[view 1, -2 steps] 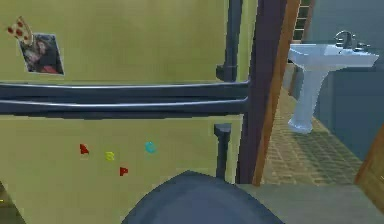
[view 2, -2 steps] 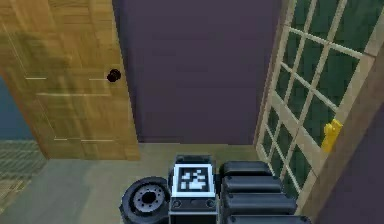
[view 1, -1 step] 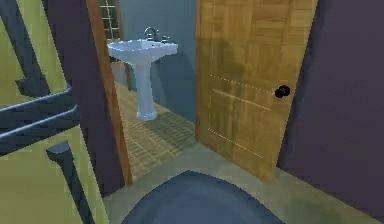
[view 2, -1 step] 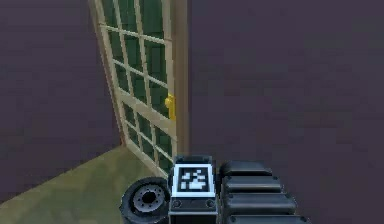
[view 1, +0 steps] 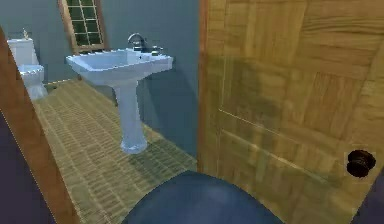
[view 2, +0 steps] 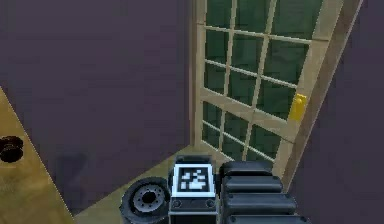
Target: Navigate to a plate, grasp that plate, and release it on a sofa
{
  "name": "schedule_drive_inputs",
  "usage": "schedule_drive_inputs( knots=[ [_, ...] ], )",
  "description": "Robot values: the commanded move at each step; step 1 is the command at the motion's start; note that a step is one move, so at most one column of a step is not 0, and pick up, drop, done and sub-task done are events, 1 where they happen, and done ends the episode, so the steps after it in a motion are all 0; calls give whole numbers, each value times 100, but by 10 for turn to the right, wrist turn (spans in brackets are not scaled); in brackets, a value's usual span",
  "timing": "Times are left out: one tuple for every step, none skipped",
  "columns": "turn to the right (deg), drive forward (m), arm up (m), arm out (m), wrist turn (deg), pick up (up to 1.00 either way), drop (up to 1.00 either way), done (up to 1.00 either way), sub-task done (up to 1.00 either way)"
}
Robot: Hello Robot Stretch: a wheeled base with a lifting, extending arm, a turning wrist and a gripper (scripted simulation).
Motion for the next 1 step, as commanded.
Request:
schedule_drive_inputs(
  knots=[
    [-390, 0, 0, 0, 0, 0, 0, 0, 0]
  ],
)
